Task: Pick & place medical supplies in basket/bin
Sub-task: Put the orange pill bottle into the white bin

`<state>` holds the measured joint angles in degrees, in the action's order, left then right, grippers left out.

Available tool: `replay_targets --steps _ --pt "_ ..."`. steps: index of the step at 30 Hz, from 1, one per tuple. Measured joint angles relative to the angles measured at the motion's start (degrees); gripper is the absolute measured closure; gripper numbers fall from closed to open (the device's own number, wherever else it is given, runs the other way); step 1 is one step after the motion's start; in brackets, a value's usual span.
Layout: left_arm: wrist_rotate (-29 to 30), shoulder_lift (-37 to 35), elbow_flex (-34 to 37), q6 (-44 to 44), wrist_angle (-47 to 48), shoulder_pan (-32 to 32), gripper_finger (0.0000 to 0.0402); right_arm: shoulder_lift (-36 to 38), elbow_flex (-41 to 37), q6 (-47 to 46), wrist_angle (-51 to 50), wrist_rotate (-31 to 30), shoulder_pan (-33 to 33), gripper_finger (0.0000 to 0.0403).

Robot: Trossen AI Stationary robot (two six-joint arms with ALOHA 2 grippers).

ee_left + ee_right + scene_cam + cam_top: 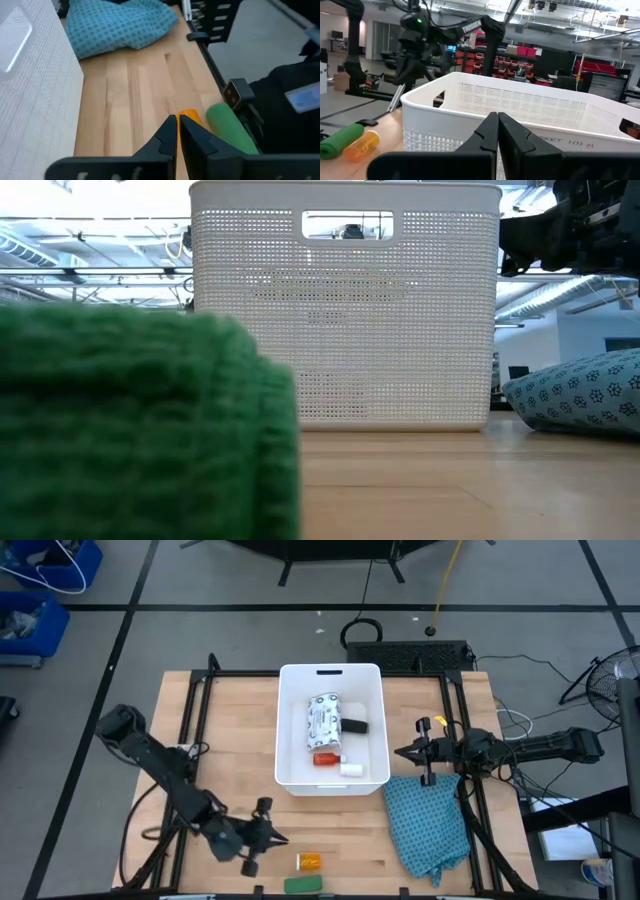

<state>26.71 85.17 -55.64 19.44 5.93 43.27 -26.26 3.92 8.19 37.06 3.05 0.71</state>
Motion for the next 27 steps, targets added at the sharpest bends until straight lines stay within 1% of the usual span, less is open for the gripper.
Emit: replay_targets --steps 2,4,6,8,10,13,17,20,23,27 --pt "0.0 3.0 -3.8 0.6 3.2 -0.5 0.0378 0.0 0.0 0.0 0.0 0.0 0.0 0.0403" --pt "-2.0 5.8 -6.4 -0.7 4.6 -0.7 0.0374 0.0 0.0 0.0 0.0 0.0 0.0 0.0403" --pt "-4.5 8.2 -8.0 -1.9 4.6 -0.6 0.0358 0.0 0.0 0.0 0.0 0.0 0.0 0.0403" --pt "-5.6 10.0 -9.1 -1.8 3.7 -0.5 0.0327 0.0 0.0 0.1 0.0 0.0 0.0 0.0403" --pt "-5.7 11.5 -9.4 -0.3 2.7 -0.6 0.0286 0.0 0.0 0.4 0.0 0.0 0.0 0.0403" --pt "-5.8 12.7 -9.4 3.2 3.0 -1.0 0.021 0.0 0.0 1.0 0.0 0.0 0.0 0.0403" --pt "-9.1 13.3 -9.5 8.5 3.0 -2.1 0.0111 0.0 0.0 1.1 0.0 0.0 0.0 0.0403" --pt "-11.2 14.3 -9.5 10.3 1.7 -2.9 0.0053 0.0 0.0 1.2 0.0 0.0 0.0 0.0403" --pt "-12.3 15.6 -9.5 11.1 -0.3 -3.2 0.0019 0.0 0.0 0.8 0.0 0.0 0.0 0.0403" --pt "-14.2 18.8 -9.5 11.2 -2.7 -3.4 0.001 0.0 0.0 0.1 0.2 0.0 0.0 0.0403"
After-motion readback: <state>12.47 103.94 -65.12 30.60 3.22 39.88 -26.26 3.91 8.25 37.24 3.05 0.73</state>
